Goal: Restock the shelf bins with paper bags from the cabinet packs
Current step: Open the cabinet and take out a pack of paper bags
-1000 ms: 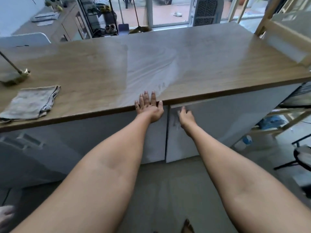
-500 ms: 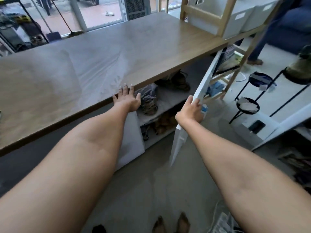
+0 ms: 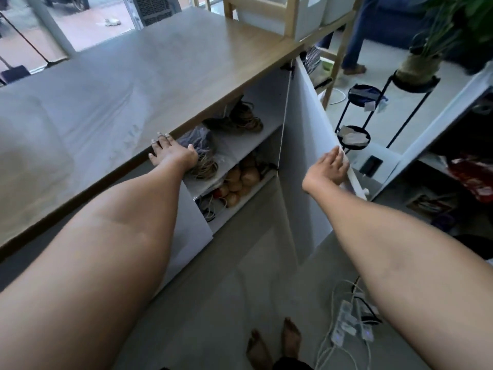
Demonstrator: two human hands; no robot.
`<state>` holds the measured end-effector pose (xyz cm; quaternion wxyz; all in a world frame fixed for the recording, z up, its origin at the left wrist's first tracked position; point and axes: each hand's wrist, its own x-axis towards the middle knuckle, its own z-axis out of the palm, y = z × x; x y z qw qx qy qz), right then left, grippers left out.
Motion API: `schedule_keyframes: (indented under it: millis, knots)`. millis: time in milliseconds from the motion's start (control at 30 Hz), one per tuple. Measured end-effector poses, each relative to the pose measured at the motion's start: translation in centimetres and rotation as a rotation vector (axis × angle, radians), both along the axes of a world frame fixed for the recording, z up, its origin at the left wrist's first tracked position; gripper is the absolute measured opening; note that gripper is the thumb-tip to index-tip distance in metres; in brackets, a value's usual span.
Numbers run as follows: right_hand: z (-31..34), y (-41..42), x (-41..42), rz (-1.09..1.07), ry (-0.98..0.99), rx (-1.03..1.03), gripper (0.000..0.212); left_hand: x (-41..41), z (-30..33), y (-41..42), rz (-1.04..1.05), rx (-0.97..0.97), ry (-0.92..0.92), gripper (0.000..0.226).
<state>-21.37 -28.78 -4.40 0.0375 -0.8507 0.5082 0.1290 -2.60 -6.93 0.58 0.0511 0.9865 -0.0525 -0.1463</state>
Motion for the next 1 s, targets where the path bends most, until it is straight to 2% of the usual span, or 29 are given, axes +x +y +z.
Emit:
schedule_keyframes:
  millis: [233, 500, 700, 1000]
  knots:
    - [1.2, -2.2, -2.5, 0.01, 0.014, 0.018, 0.079, -2.3, -0.2, -4.0, -0.12, -0.026, 0.021, 0.074]
    - [2.5, -4.1, -4.2, -0.005, -0.075, 0.109, 0.08, -4.9, -0.4, -8.3, -0.236, -0.024, 0.106, 0.071]
    - [2.5, -6.0, -4.2, 0.085, -0.102, 0.156, 0.076, -5.5, -0.9, -11.2, -0.277, -0.008, 0.169, 0.072]
    - [2.4, -12.1, 0.7, 0.265, -0.091, 0.189, 0.072, -3.8, -1.4, -16.0, -0.19, -0.033, 0.247, 0.073]
